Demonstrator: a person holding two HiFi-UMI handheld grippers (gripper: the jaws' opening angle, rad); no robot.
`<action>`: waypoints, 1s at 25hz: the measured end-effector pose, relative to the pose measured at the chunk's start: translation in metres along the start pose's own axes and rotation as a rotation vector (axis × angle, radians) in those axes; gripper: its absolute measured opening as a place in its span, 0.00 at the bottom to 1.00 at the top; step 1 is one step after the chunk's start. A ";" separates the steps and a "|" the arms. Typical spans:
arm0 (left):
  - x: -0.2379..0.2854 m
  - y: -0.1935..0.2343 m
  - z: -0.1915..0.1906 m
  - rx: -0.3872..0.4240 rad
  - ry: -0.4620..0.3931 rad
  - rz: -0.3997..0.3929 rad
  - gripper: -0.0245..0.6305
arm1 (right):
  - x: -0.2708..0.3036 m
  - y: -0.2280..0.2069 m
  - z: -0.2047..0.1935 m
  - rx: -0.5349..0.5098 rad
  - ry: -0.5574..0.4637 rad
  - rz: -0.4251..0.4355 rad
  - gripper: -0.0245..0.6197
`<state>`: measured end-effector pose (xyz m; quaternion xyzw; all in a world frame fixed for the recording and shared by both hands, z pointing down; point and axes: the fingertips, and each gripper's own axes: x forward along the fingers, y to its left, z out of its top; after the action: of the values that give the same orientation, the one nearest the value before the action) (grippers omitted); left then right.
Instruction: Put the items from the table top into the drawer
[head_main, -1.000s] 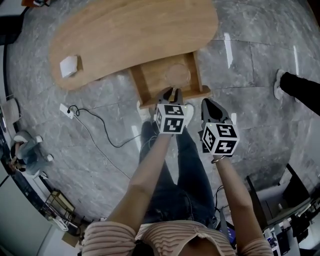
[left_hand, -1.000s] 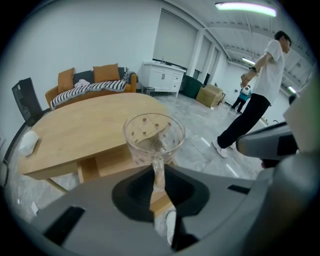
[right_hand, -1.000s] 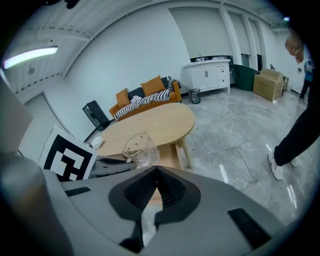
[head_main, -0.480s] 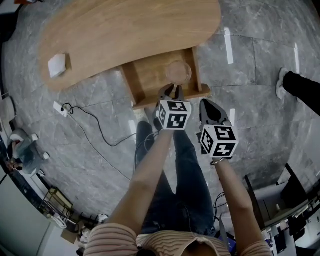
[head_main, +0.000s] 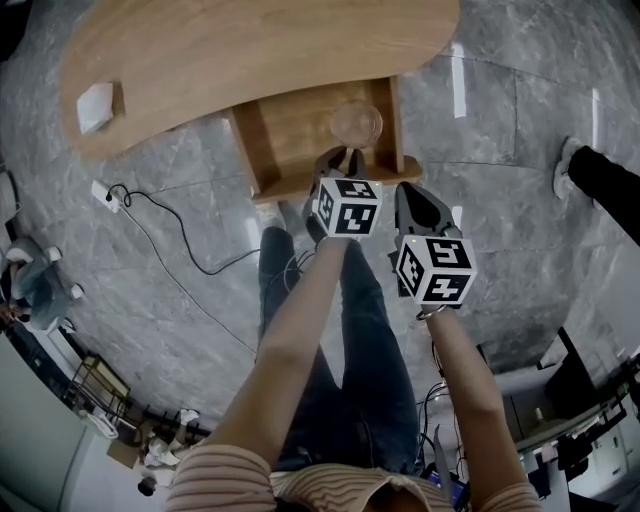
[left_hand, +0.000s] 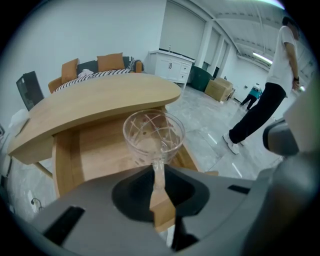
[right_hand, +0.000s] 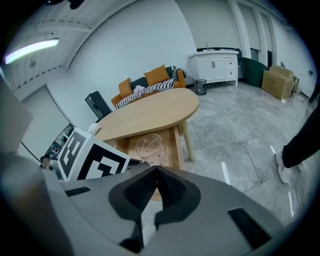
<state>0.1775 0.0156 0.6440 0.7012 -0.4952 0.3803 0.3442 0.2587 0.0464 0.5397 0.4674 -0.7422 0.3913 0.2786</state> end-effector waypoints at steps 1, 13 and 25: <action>0.003 0.000 0.000 -0.005 0.001 0.001 0.11 | 0.002 -0.002 0.000 -0.003 0.003 -0.002 0.05; 0.034 0.005 0.007 -0.045 0.003 0.019 0.11 | 0.015 -0.019 -0.001 -0.017 0.028 -0.018 0.05; 0.052 0.002 0.010 -0.055 0.011 0.031 0.11 | 0.023 -0.023 -0.005 -0.025 0.044 -0.016 0.05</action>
<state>0.1895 -0.0165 0.6851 0.6815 -0.5146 0.3756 0.3600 0.2706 0.0343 0.5675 0.4608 -0.7371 0.3899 0.3039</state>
